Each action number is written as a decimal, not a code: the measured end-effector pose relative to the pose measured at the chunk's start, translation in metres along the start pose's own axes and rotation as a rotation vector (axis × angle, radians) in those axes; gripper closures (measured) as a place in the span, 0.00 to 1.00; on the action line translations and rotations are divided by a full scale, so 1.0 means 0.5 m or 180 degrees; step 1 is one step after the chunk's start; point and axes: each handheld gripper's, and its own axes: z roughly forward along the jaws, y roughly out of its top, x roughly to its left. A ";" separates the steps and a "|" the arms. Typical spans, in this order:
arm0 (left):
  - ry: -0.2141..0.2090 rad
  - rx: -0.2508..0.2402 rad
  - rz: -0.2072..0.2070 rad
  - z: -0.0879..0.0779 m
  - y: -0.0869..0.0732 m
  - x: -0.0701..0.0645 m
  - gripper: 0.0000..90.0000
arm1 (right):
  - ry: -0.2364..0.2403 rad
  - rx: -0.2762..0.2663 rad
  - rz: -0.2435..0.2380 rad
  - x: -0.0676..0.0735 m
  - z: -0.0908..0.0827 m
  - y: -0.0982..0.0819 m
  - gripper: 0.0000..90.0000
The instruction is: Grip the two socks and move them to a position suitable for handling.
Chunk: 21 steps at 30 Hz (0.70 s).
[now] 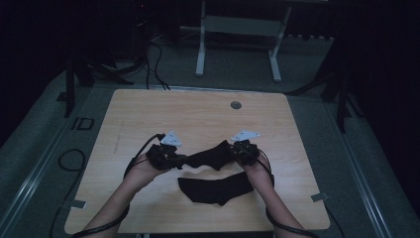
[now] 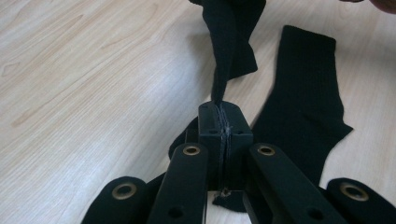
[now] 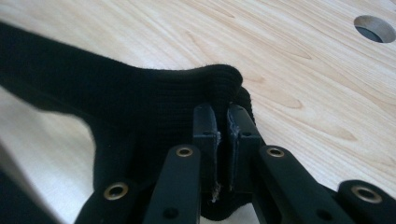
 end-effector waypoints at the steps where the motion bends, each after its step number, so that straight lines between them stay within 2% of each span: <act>1: 0.0008 0.0023 -0.0021 -0.001 0.002 0.001 0.98 | 0.0000 0.0000 0.0000 0.000 0.000 0.000 0.93; 2: 0.0021 0.0076 -0.0021 0.002 0.004 0.006 0.98 | -0.0002 -0.0005 -0.0022 0.003 -0.002 -0.002 0.93; 4: 0.0172 0.0172 -0.0074 0.017 0.002 0.022 0.98 | -0.0014 0.0003 -0.0049 0.007 -0.003 -0.004 0.93; 6: 0.0219 0.0286 -0.0146 0.041 -0.004 0.041 0.97 | -0.0010 0.0019 -0.0030 0.008 0.001 -0.007 0.93; 9: 0.0233 0.0378 -0.0229 0.077 -0.014 0.065 0.96 | -0.0015 0.0087 -0.0024 0.007 0.014 -0.010 0.92; 10: 0.0238 0.0383 -0.0266 0.087 -0.016 0.072 0.92 | 0.0003 0.0128 0.0004 0.004 0.022 -0.011 0.92; 11: 0.0239 0.0408 -0.0292 0.094 -0.018 0.080 0.92 | 0.0003 0.0128 0.0004 0.004 0.022 -0.011 0.92; 12: 0.0294 0.0388 -0.0313 0.101 -0.020 0.084 0.82 | 0.0007 0.0171 0.0029 -0.001 0.029 -0.012 0.82; 13: 0.0350 0.0328 -0.0327 0.107 -0.021 0.089 0.82 | 0.0007 0.0171 0.0029 -0.001 0.029 -0.012 0.82; 14: 0.0372 0.0319 -0.0366 0.110 -0.022 0.095 0.74 | 0.0020 0.0207 0.0054 -0.003 0.032 -0.013 0.72; 15: 0.0419 0.0299 -0.0408 0.112 -0.023 0.100 0.72 | -0.0004 0.0206 0.0063 -0.006 0.034 -0.013 0.68; 16: 0.0472 0.0266 -0.0444 0.112 -0.024 0.103 0.65 | -0.0037 0.0197 0.0084 -0.009 0.033 -0.013 0.64; 17: 0.0492 0.0223 -0.0486 0.109 -0.025 0.105 0.64 | -0.0035 0.0176 0.0120 -0.012 0.031 -0.013 0.60; 18: 0.0513 0.0183 -0.0512 0.106 -0.026 0.107 0.63 | -0.0040 0.0124 0.0177 -0.021 0.022 -0.012 0.59; 19: 0.0558 0.0140 -0.0517 0.101 -0.026 0.107 0.59 | -0.0069 0.0098 0.0173 -0.025 0.017 -0.012 0.62; 21: 0.0643 0.0043 -0.0541 0.088 -0.027 0.107 0.59 | -0.0107 0.0071 0.0172 -0.030 0.013 -0.012 0.64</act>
